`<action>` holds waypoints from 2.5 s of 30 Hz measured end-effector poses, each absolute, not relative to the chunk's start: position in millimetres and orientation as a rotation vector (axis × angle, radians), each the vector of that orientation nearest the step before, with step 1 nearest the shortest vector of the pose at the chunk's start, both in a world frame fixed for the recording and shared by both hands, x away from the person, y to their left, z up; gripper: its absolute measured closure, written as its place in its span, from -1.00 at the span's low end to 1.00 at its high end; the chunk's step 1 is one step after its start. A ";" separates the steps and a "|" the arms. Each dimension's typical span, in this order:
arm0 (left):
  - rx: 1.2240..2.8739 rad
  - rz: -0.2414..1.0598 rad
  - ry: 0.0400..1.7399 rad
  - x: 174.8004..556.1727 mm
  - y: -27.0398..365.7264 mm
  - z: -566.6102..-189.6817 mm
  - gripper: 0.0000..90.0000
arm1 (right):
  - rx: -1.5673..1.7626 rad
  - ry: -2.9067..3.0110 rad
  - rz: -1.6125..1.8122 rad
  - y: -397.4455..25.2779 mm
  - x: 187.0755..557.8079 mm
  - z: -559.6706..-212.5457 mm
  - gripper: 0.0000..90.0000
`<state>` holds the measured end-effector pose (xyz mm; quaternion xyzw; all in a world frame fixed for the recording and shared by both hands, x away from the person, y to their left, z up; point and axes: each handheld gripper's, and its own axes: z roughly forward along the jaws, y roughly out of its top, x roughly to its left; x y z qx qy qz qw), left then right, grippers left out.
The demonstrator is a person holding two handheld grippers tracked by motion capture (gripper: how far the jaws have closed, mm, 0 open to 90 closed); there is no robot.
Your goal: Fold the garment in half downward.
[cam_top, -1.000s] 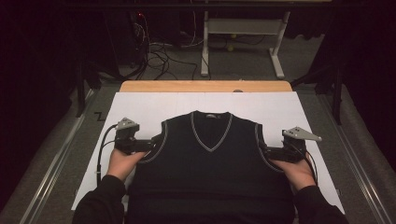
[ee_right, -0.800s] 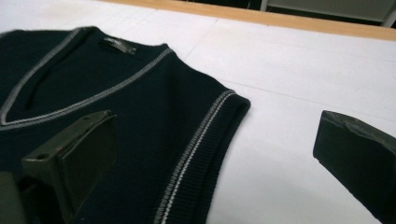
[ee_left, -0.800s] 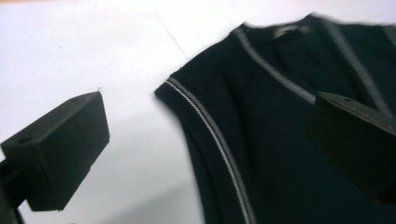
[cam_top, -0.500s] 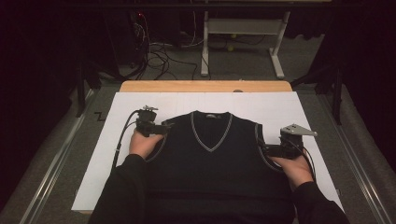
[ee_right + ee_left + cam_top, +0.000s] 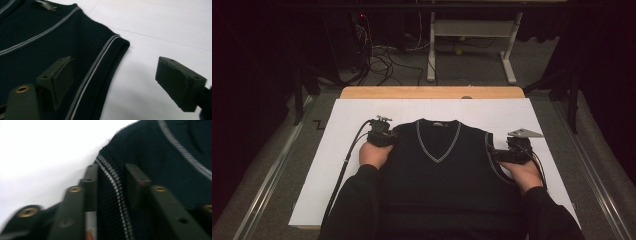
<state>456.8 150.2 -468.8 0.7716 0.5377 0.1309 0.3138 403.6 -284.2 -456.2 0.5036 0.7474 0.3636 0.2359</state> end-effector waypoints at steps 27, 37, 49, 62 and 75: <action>1.874 0.416 1.319 433.0 164.4 -432.6 0.56 | 1.358 2.079 0.902 -252.4 440.9 -443.8 0.74; 1.754 0.516 1.286 437.8 174.5 -395.9 0.57 | 1.216 1.915 0.985 -253.6 439.1 -383.3 0.74; 1.666 0.603 1.215 437.8 178.3 -352.2 0.56 | 1.130 1.807 1.035 -253.6 439.8 -349.6 0.74; 1.743 0.528 1.209 420.7 180.2 -379.2 0.56 | 1.132 1.841 1.047 -253.3 426.2 -368.4 0.74; 1.751 0.496 1.130 356.7 197.7 -399.4 0.56 | 1.055 1.870 1.163 -259.5 365.6 -385.8 0.74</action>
